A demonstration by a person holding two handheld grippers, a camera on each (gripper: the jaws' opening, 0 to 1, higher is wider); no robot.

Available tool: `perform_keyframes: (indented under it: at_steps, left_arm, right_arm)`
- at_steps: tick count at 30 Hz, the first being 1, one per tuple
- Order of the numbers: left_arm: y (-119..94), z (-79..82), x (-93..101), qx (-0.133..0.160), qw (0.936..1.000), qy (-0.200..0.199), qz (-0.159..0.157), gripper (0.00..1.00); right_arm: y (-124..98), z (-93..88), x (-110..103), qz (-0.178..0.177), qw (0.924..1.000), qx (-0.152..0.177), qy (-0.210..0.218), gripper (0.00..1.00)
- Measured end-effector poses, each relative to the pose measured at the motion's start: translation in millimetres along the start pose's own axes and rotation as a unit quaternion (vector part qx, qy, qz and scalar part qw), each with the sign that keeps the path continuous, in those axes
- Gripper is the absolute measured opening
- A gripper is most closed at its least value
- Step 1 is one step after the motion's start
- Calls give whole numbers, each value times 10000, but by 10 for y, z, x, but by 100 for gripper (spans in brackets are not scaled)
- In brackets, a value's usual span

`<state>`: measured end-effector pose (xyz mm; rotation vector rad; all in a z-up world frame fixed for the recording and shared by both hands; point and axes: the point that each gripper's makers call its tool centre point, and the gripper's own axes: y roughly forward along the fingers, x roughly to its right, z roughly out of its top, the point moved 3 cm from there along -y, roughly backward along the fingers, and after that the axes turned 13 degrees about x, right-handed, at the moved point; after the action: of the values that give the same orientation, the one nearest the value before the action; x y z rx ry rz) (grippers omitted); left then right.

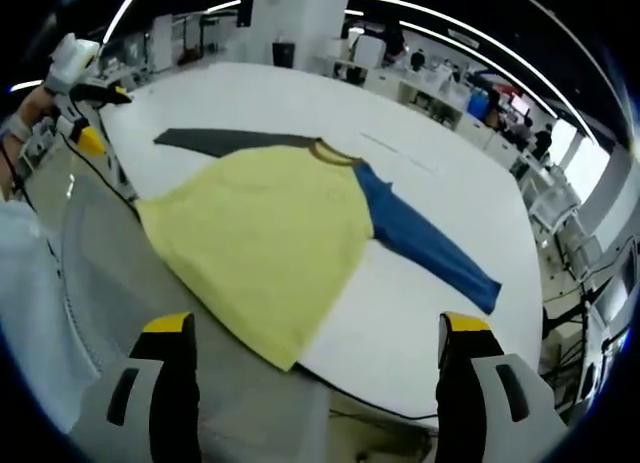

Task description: Fold the garment on the visible template until the final outline fits inside the template.

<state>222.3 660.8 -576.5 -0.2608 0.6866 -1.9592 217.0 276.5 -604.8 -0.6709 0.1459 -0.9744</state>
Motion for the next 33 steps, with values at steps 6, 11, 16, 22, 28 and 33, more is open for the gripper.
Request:
perform_keyframes:
  at_steps: [6,11,16,22,28,33]
  left_arm:
    - [-28,-15,36,25,10000,-31,-58,100]
    - [-32,-25,40,4,10000,-14,-52,100]
    - [-32,-2,45,42,10000,10,-68,100]
    - [-13,12,46,-12,10000,63,-69,100]
    - [-4,34,27,-5,10000,52,-43,100]
    - [4,69,12,-6,10000,68,-18,100]
  right_arm:
    - [-29,8,-61,19,10000,41,24,100]
    - [-55,-27,-89,23,10000,10,44,100]
    - [-66,-31,-81,-16,10000,37,79,100]
    - [-66,-32,-67,-72,9999,36,116,100]
    - [-52,-24,-48,-46,10000,9,88,100]
    - [-12,9,31,-61,10000,12,63,100]
